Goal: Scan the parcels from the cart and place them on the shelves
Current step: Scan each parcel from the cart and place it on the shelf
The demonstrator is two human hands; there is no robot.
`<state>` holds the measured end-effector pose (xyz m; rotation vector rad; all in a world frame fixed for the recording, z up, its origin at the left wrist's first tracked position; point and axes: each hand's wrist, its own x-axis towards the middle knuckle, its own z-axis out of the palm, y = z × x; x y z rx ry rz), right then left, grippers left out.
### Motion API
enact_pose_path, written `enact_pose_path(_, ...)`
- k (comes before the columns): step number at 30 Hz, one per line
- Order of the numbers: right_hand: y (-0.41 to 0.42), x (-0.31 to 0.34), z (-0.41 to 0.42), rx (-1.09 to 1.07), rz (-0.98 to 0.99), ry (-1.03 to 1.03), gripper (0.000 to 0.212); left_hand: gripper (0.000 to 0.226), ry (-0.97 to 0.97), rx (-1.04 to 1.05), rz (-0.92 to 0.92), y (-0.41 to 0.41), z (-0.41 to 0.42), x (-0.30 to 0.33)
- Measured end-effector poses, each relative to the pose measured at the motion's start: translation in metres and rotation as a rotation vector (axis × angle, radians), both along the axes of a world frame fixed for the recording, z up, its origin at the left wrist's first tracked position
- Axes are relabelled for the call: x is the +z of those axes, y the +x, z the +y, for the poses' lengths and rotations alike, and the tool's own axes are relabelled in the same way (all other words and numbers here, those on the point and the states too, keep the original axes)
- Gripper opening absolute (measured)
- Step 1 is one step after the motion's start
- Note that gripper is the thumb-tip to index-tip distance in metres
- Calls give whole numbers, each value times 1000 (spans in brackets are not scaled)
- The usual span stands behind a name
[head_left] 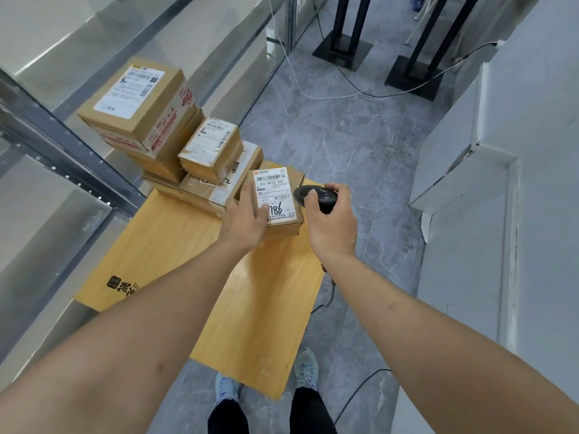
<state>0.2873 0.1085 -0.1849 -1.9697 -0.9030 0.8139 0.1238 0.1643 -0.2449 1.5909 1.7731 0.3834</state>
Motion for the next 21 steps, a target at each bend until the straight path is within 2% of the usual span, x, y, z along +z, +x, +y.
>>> enact_pose_path(6, -8, -2, -4, 20, -16, -4, 30, 80, -209, -6, -362, -8, -7, -17)
enact_pose_path(11, -12, -2, -8, 17, -35, -10, 30, 83, -224, 69, -550, -8, -10, -21)
enact_pose_path(14, -14, 0, -13, 8, -47, 2, 30, 83, -197, -2, -556, -12, -13, -25)
enact_pose_path(21, -24, 28, -29, 2, -64, 69, 26, 90, -25, -240, -469, -23, -30, 8)
